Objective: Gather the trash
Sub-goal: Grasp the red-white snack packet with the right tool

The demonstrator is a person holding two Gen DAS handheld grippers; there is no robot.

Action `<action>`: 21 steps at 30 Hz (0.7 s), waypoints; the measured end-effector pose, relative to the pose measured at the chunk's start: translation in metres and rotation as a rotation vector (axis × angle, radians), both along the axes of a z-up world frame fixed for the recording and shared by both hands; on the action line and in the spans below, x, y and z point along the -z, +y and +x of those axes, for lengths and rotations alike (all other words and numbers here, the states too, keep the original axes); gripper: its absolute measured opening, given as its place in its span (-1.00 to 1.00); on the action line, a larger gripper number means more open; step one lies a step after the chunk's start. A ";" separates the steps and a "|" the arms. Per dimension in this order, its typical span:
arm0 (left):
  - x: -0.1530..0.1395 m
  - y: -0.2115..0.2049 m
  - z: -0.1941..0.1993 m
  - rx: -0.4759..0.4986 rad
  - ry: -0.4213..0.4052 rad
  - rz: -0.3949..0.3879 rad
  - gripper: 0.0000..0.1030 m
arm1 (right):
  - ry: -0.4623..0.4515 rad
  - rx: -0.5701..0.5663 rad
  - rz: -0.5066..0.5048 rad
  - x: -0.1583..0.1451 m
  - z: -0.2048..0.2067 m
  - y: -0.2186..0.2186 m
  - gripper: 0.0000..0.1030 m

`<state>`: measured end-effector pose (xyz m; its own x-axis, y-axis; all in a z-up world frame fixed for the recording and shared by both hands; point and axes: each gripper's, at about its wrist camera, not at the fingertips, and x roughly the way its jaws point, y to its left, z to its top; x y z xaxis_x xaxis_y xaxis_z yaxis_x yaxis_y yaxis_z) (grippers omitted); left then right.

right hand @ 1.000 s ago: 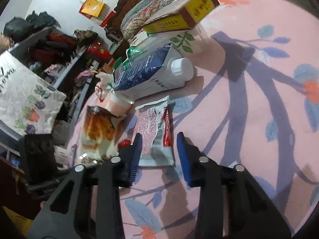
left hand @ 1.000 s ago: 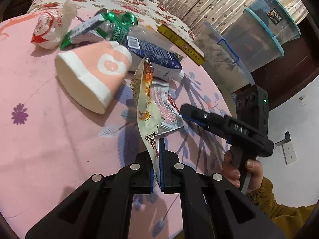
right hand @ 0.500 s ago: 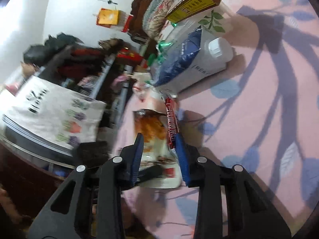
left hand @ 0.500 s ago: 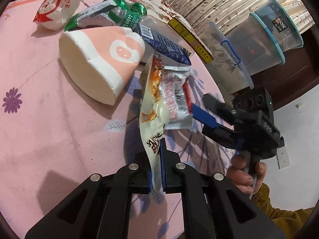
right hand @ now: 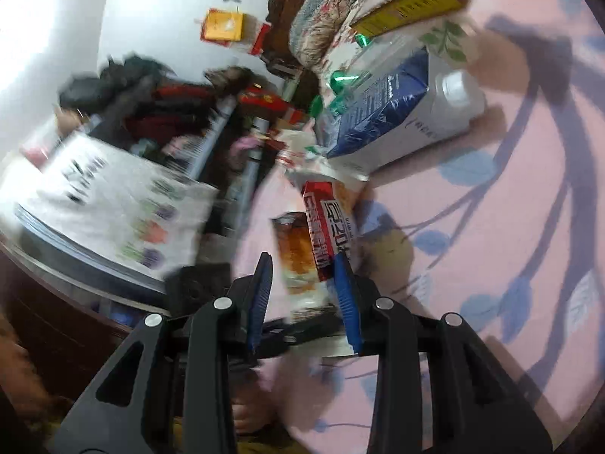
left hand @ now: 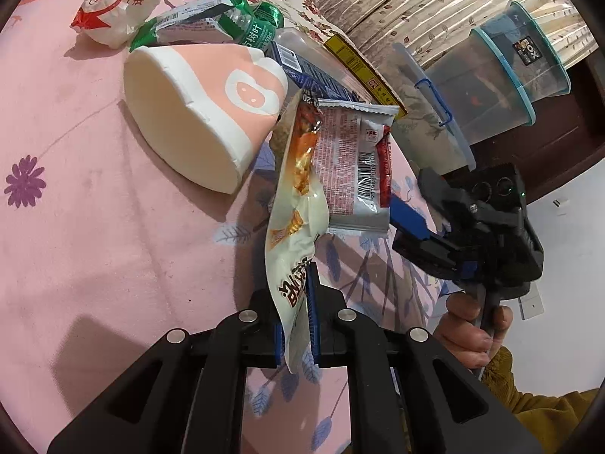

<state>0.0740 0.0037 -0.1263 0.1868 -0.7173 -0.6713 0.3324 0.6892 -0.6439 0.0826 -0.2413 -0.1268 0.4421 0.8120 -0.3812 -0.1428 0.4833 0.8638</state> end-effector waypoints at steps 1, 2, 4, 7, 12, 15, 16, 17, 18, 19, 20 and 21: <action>0.000 0.001 0.000 0.001 -0.002 0.001 -0.82 | 0.003 0.001 -0.024 0.001 0.001 0.002 -0.28; 0.000 0.000 0.000 0.001 -0.004 0.004 -0.82 | 0.017 0.001 -0.034 0.004 0.003 0.004 -0.28; 0.000 0.001 -0.001 0.000 -0.006 0.005 -0.82 | 0.038 0.007 -0.044 0.010 0.004 0.004 -0.28; 0.000 0.001 -0.001 -0.001 -0.005 0.005 -0.82 | 0.057 0.021 -0.133 0.017 0.006 0.008 -0.34; -0.001 0.000 -0.002 -0.003 -0.009 0.009 -0.82 | 0.040 0.012 -0.163 0.016 0.006 0.013 -0.46; -0.001 0.000 -0.002 -0.004 -0.011 0.012 -0.82 | 0.029 0.013 -0.150 0.017 0.002 0.014 -0.65; -0.002 0.000 -0.002 -0.004 -0.013 0.014 -0.82 | 0.024 0.019 -0.156 0.014 0.003 0.022 -0.70; -0.002 -0.001 -0.003 -0.005 -0.019 0.016 -0.83 | 0.020 0.024 -0.165 0.012 0.003 0.022 -0.73; -0.003 0.000 -0.004 -0.005 -0.023 0.016 -0.83 | 0.015 0.026 -0.170 0.011 0.003 0.023 -0.75; -0.004 -0.001 -0.005 -0.004 -0.030 0.013 -0.85 | 0.007 0.027 -0.178 0.008 0.001 0.024 -0.77; -0.004 -0.001 -0.006 -0.003 -0.033 0.013 -0.87 | -0.004 0.026 -0.188 0.005 0.000 0.025 -0.79; -0.005 -0.001 -0.007 -0.002 -0.037 0.014 -0.87 | -0.011 0.025 -0.196 0.003 -0.002 0.024 -0.80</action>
<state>0.0671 0.0030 -0.1211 0.2134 -0.7072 -0.6741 0.3540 0.6990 -0.6213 0.0808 -0.2168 -0.1297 0.4665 0.7116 -0.5254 -0.1378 0.6452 0.7515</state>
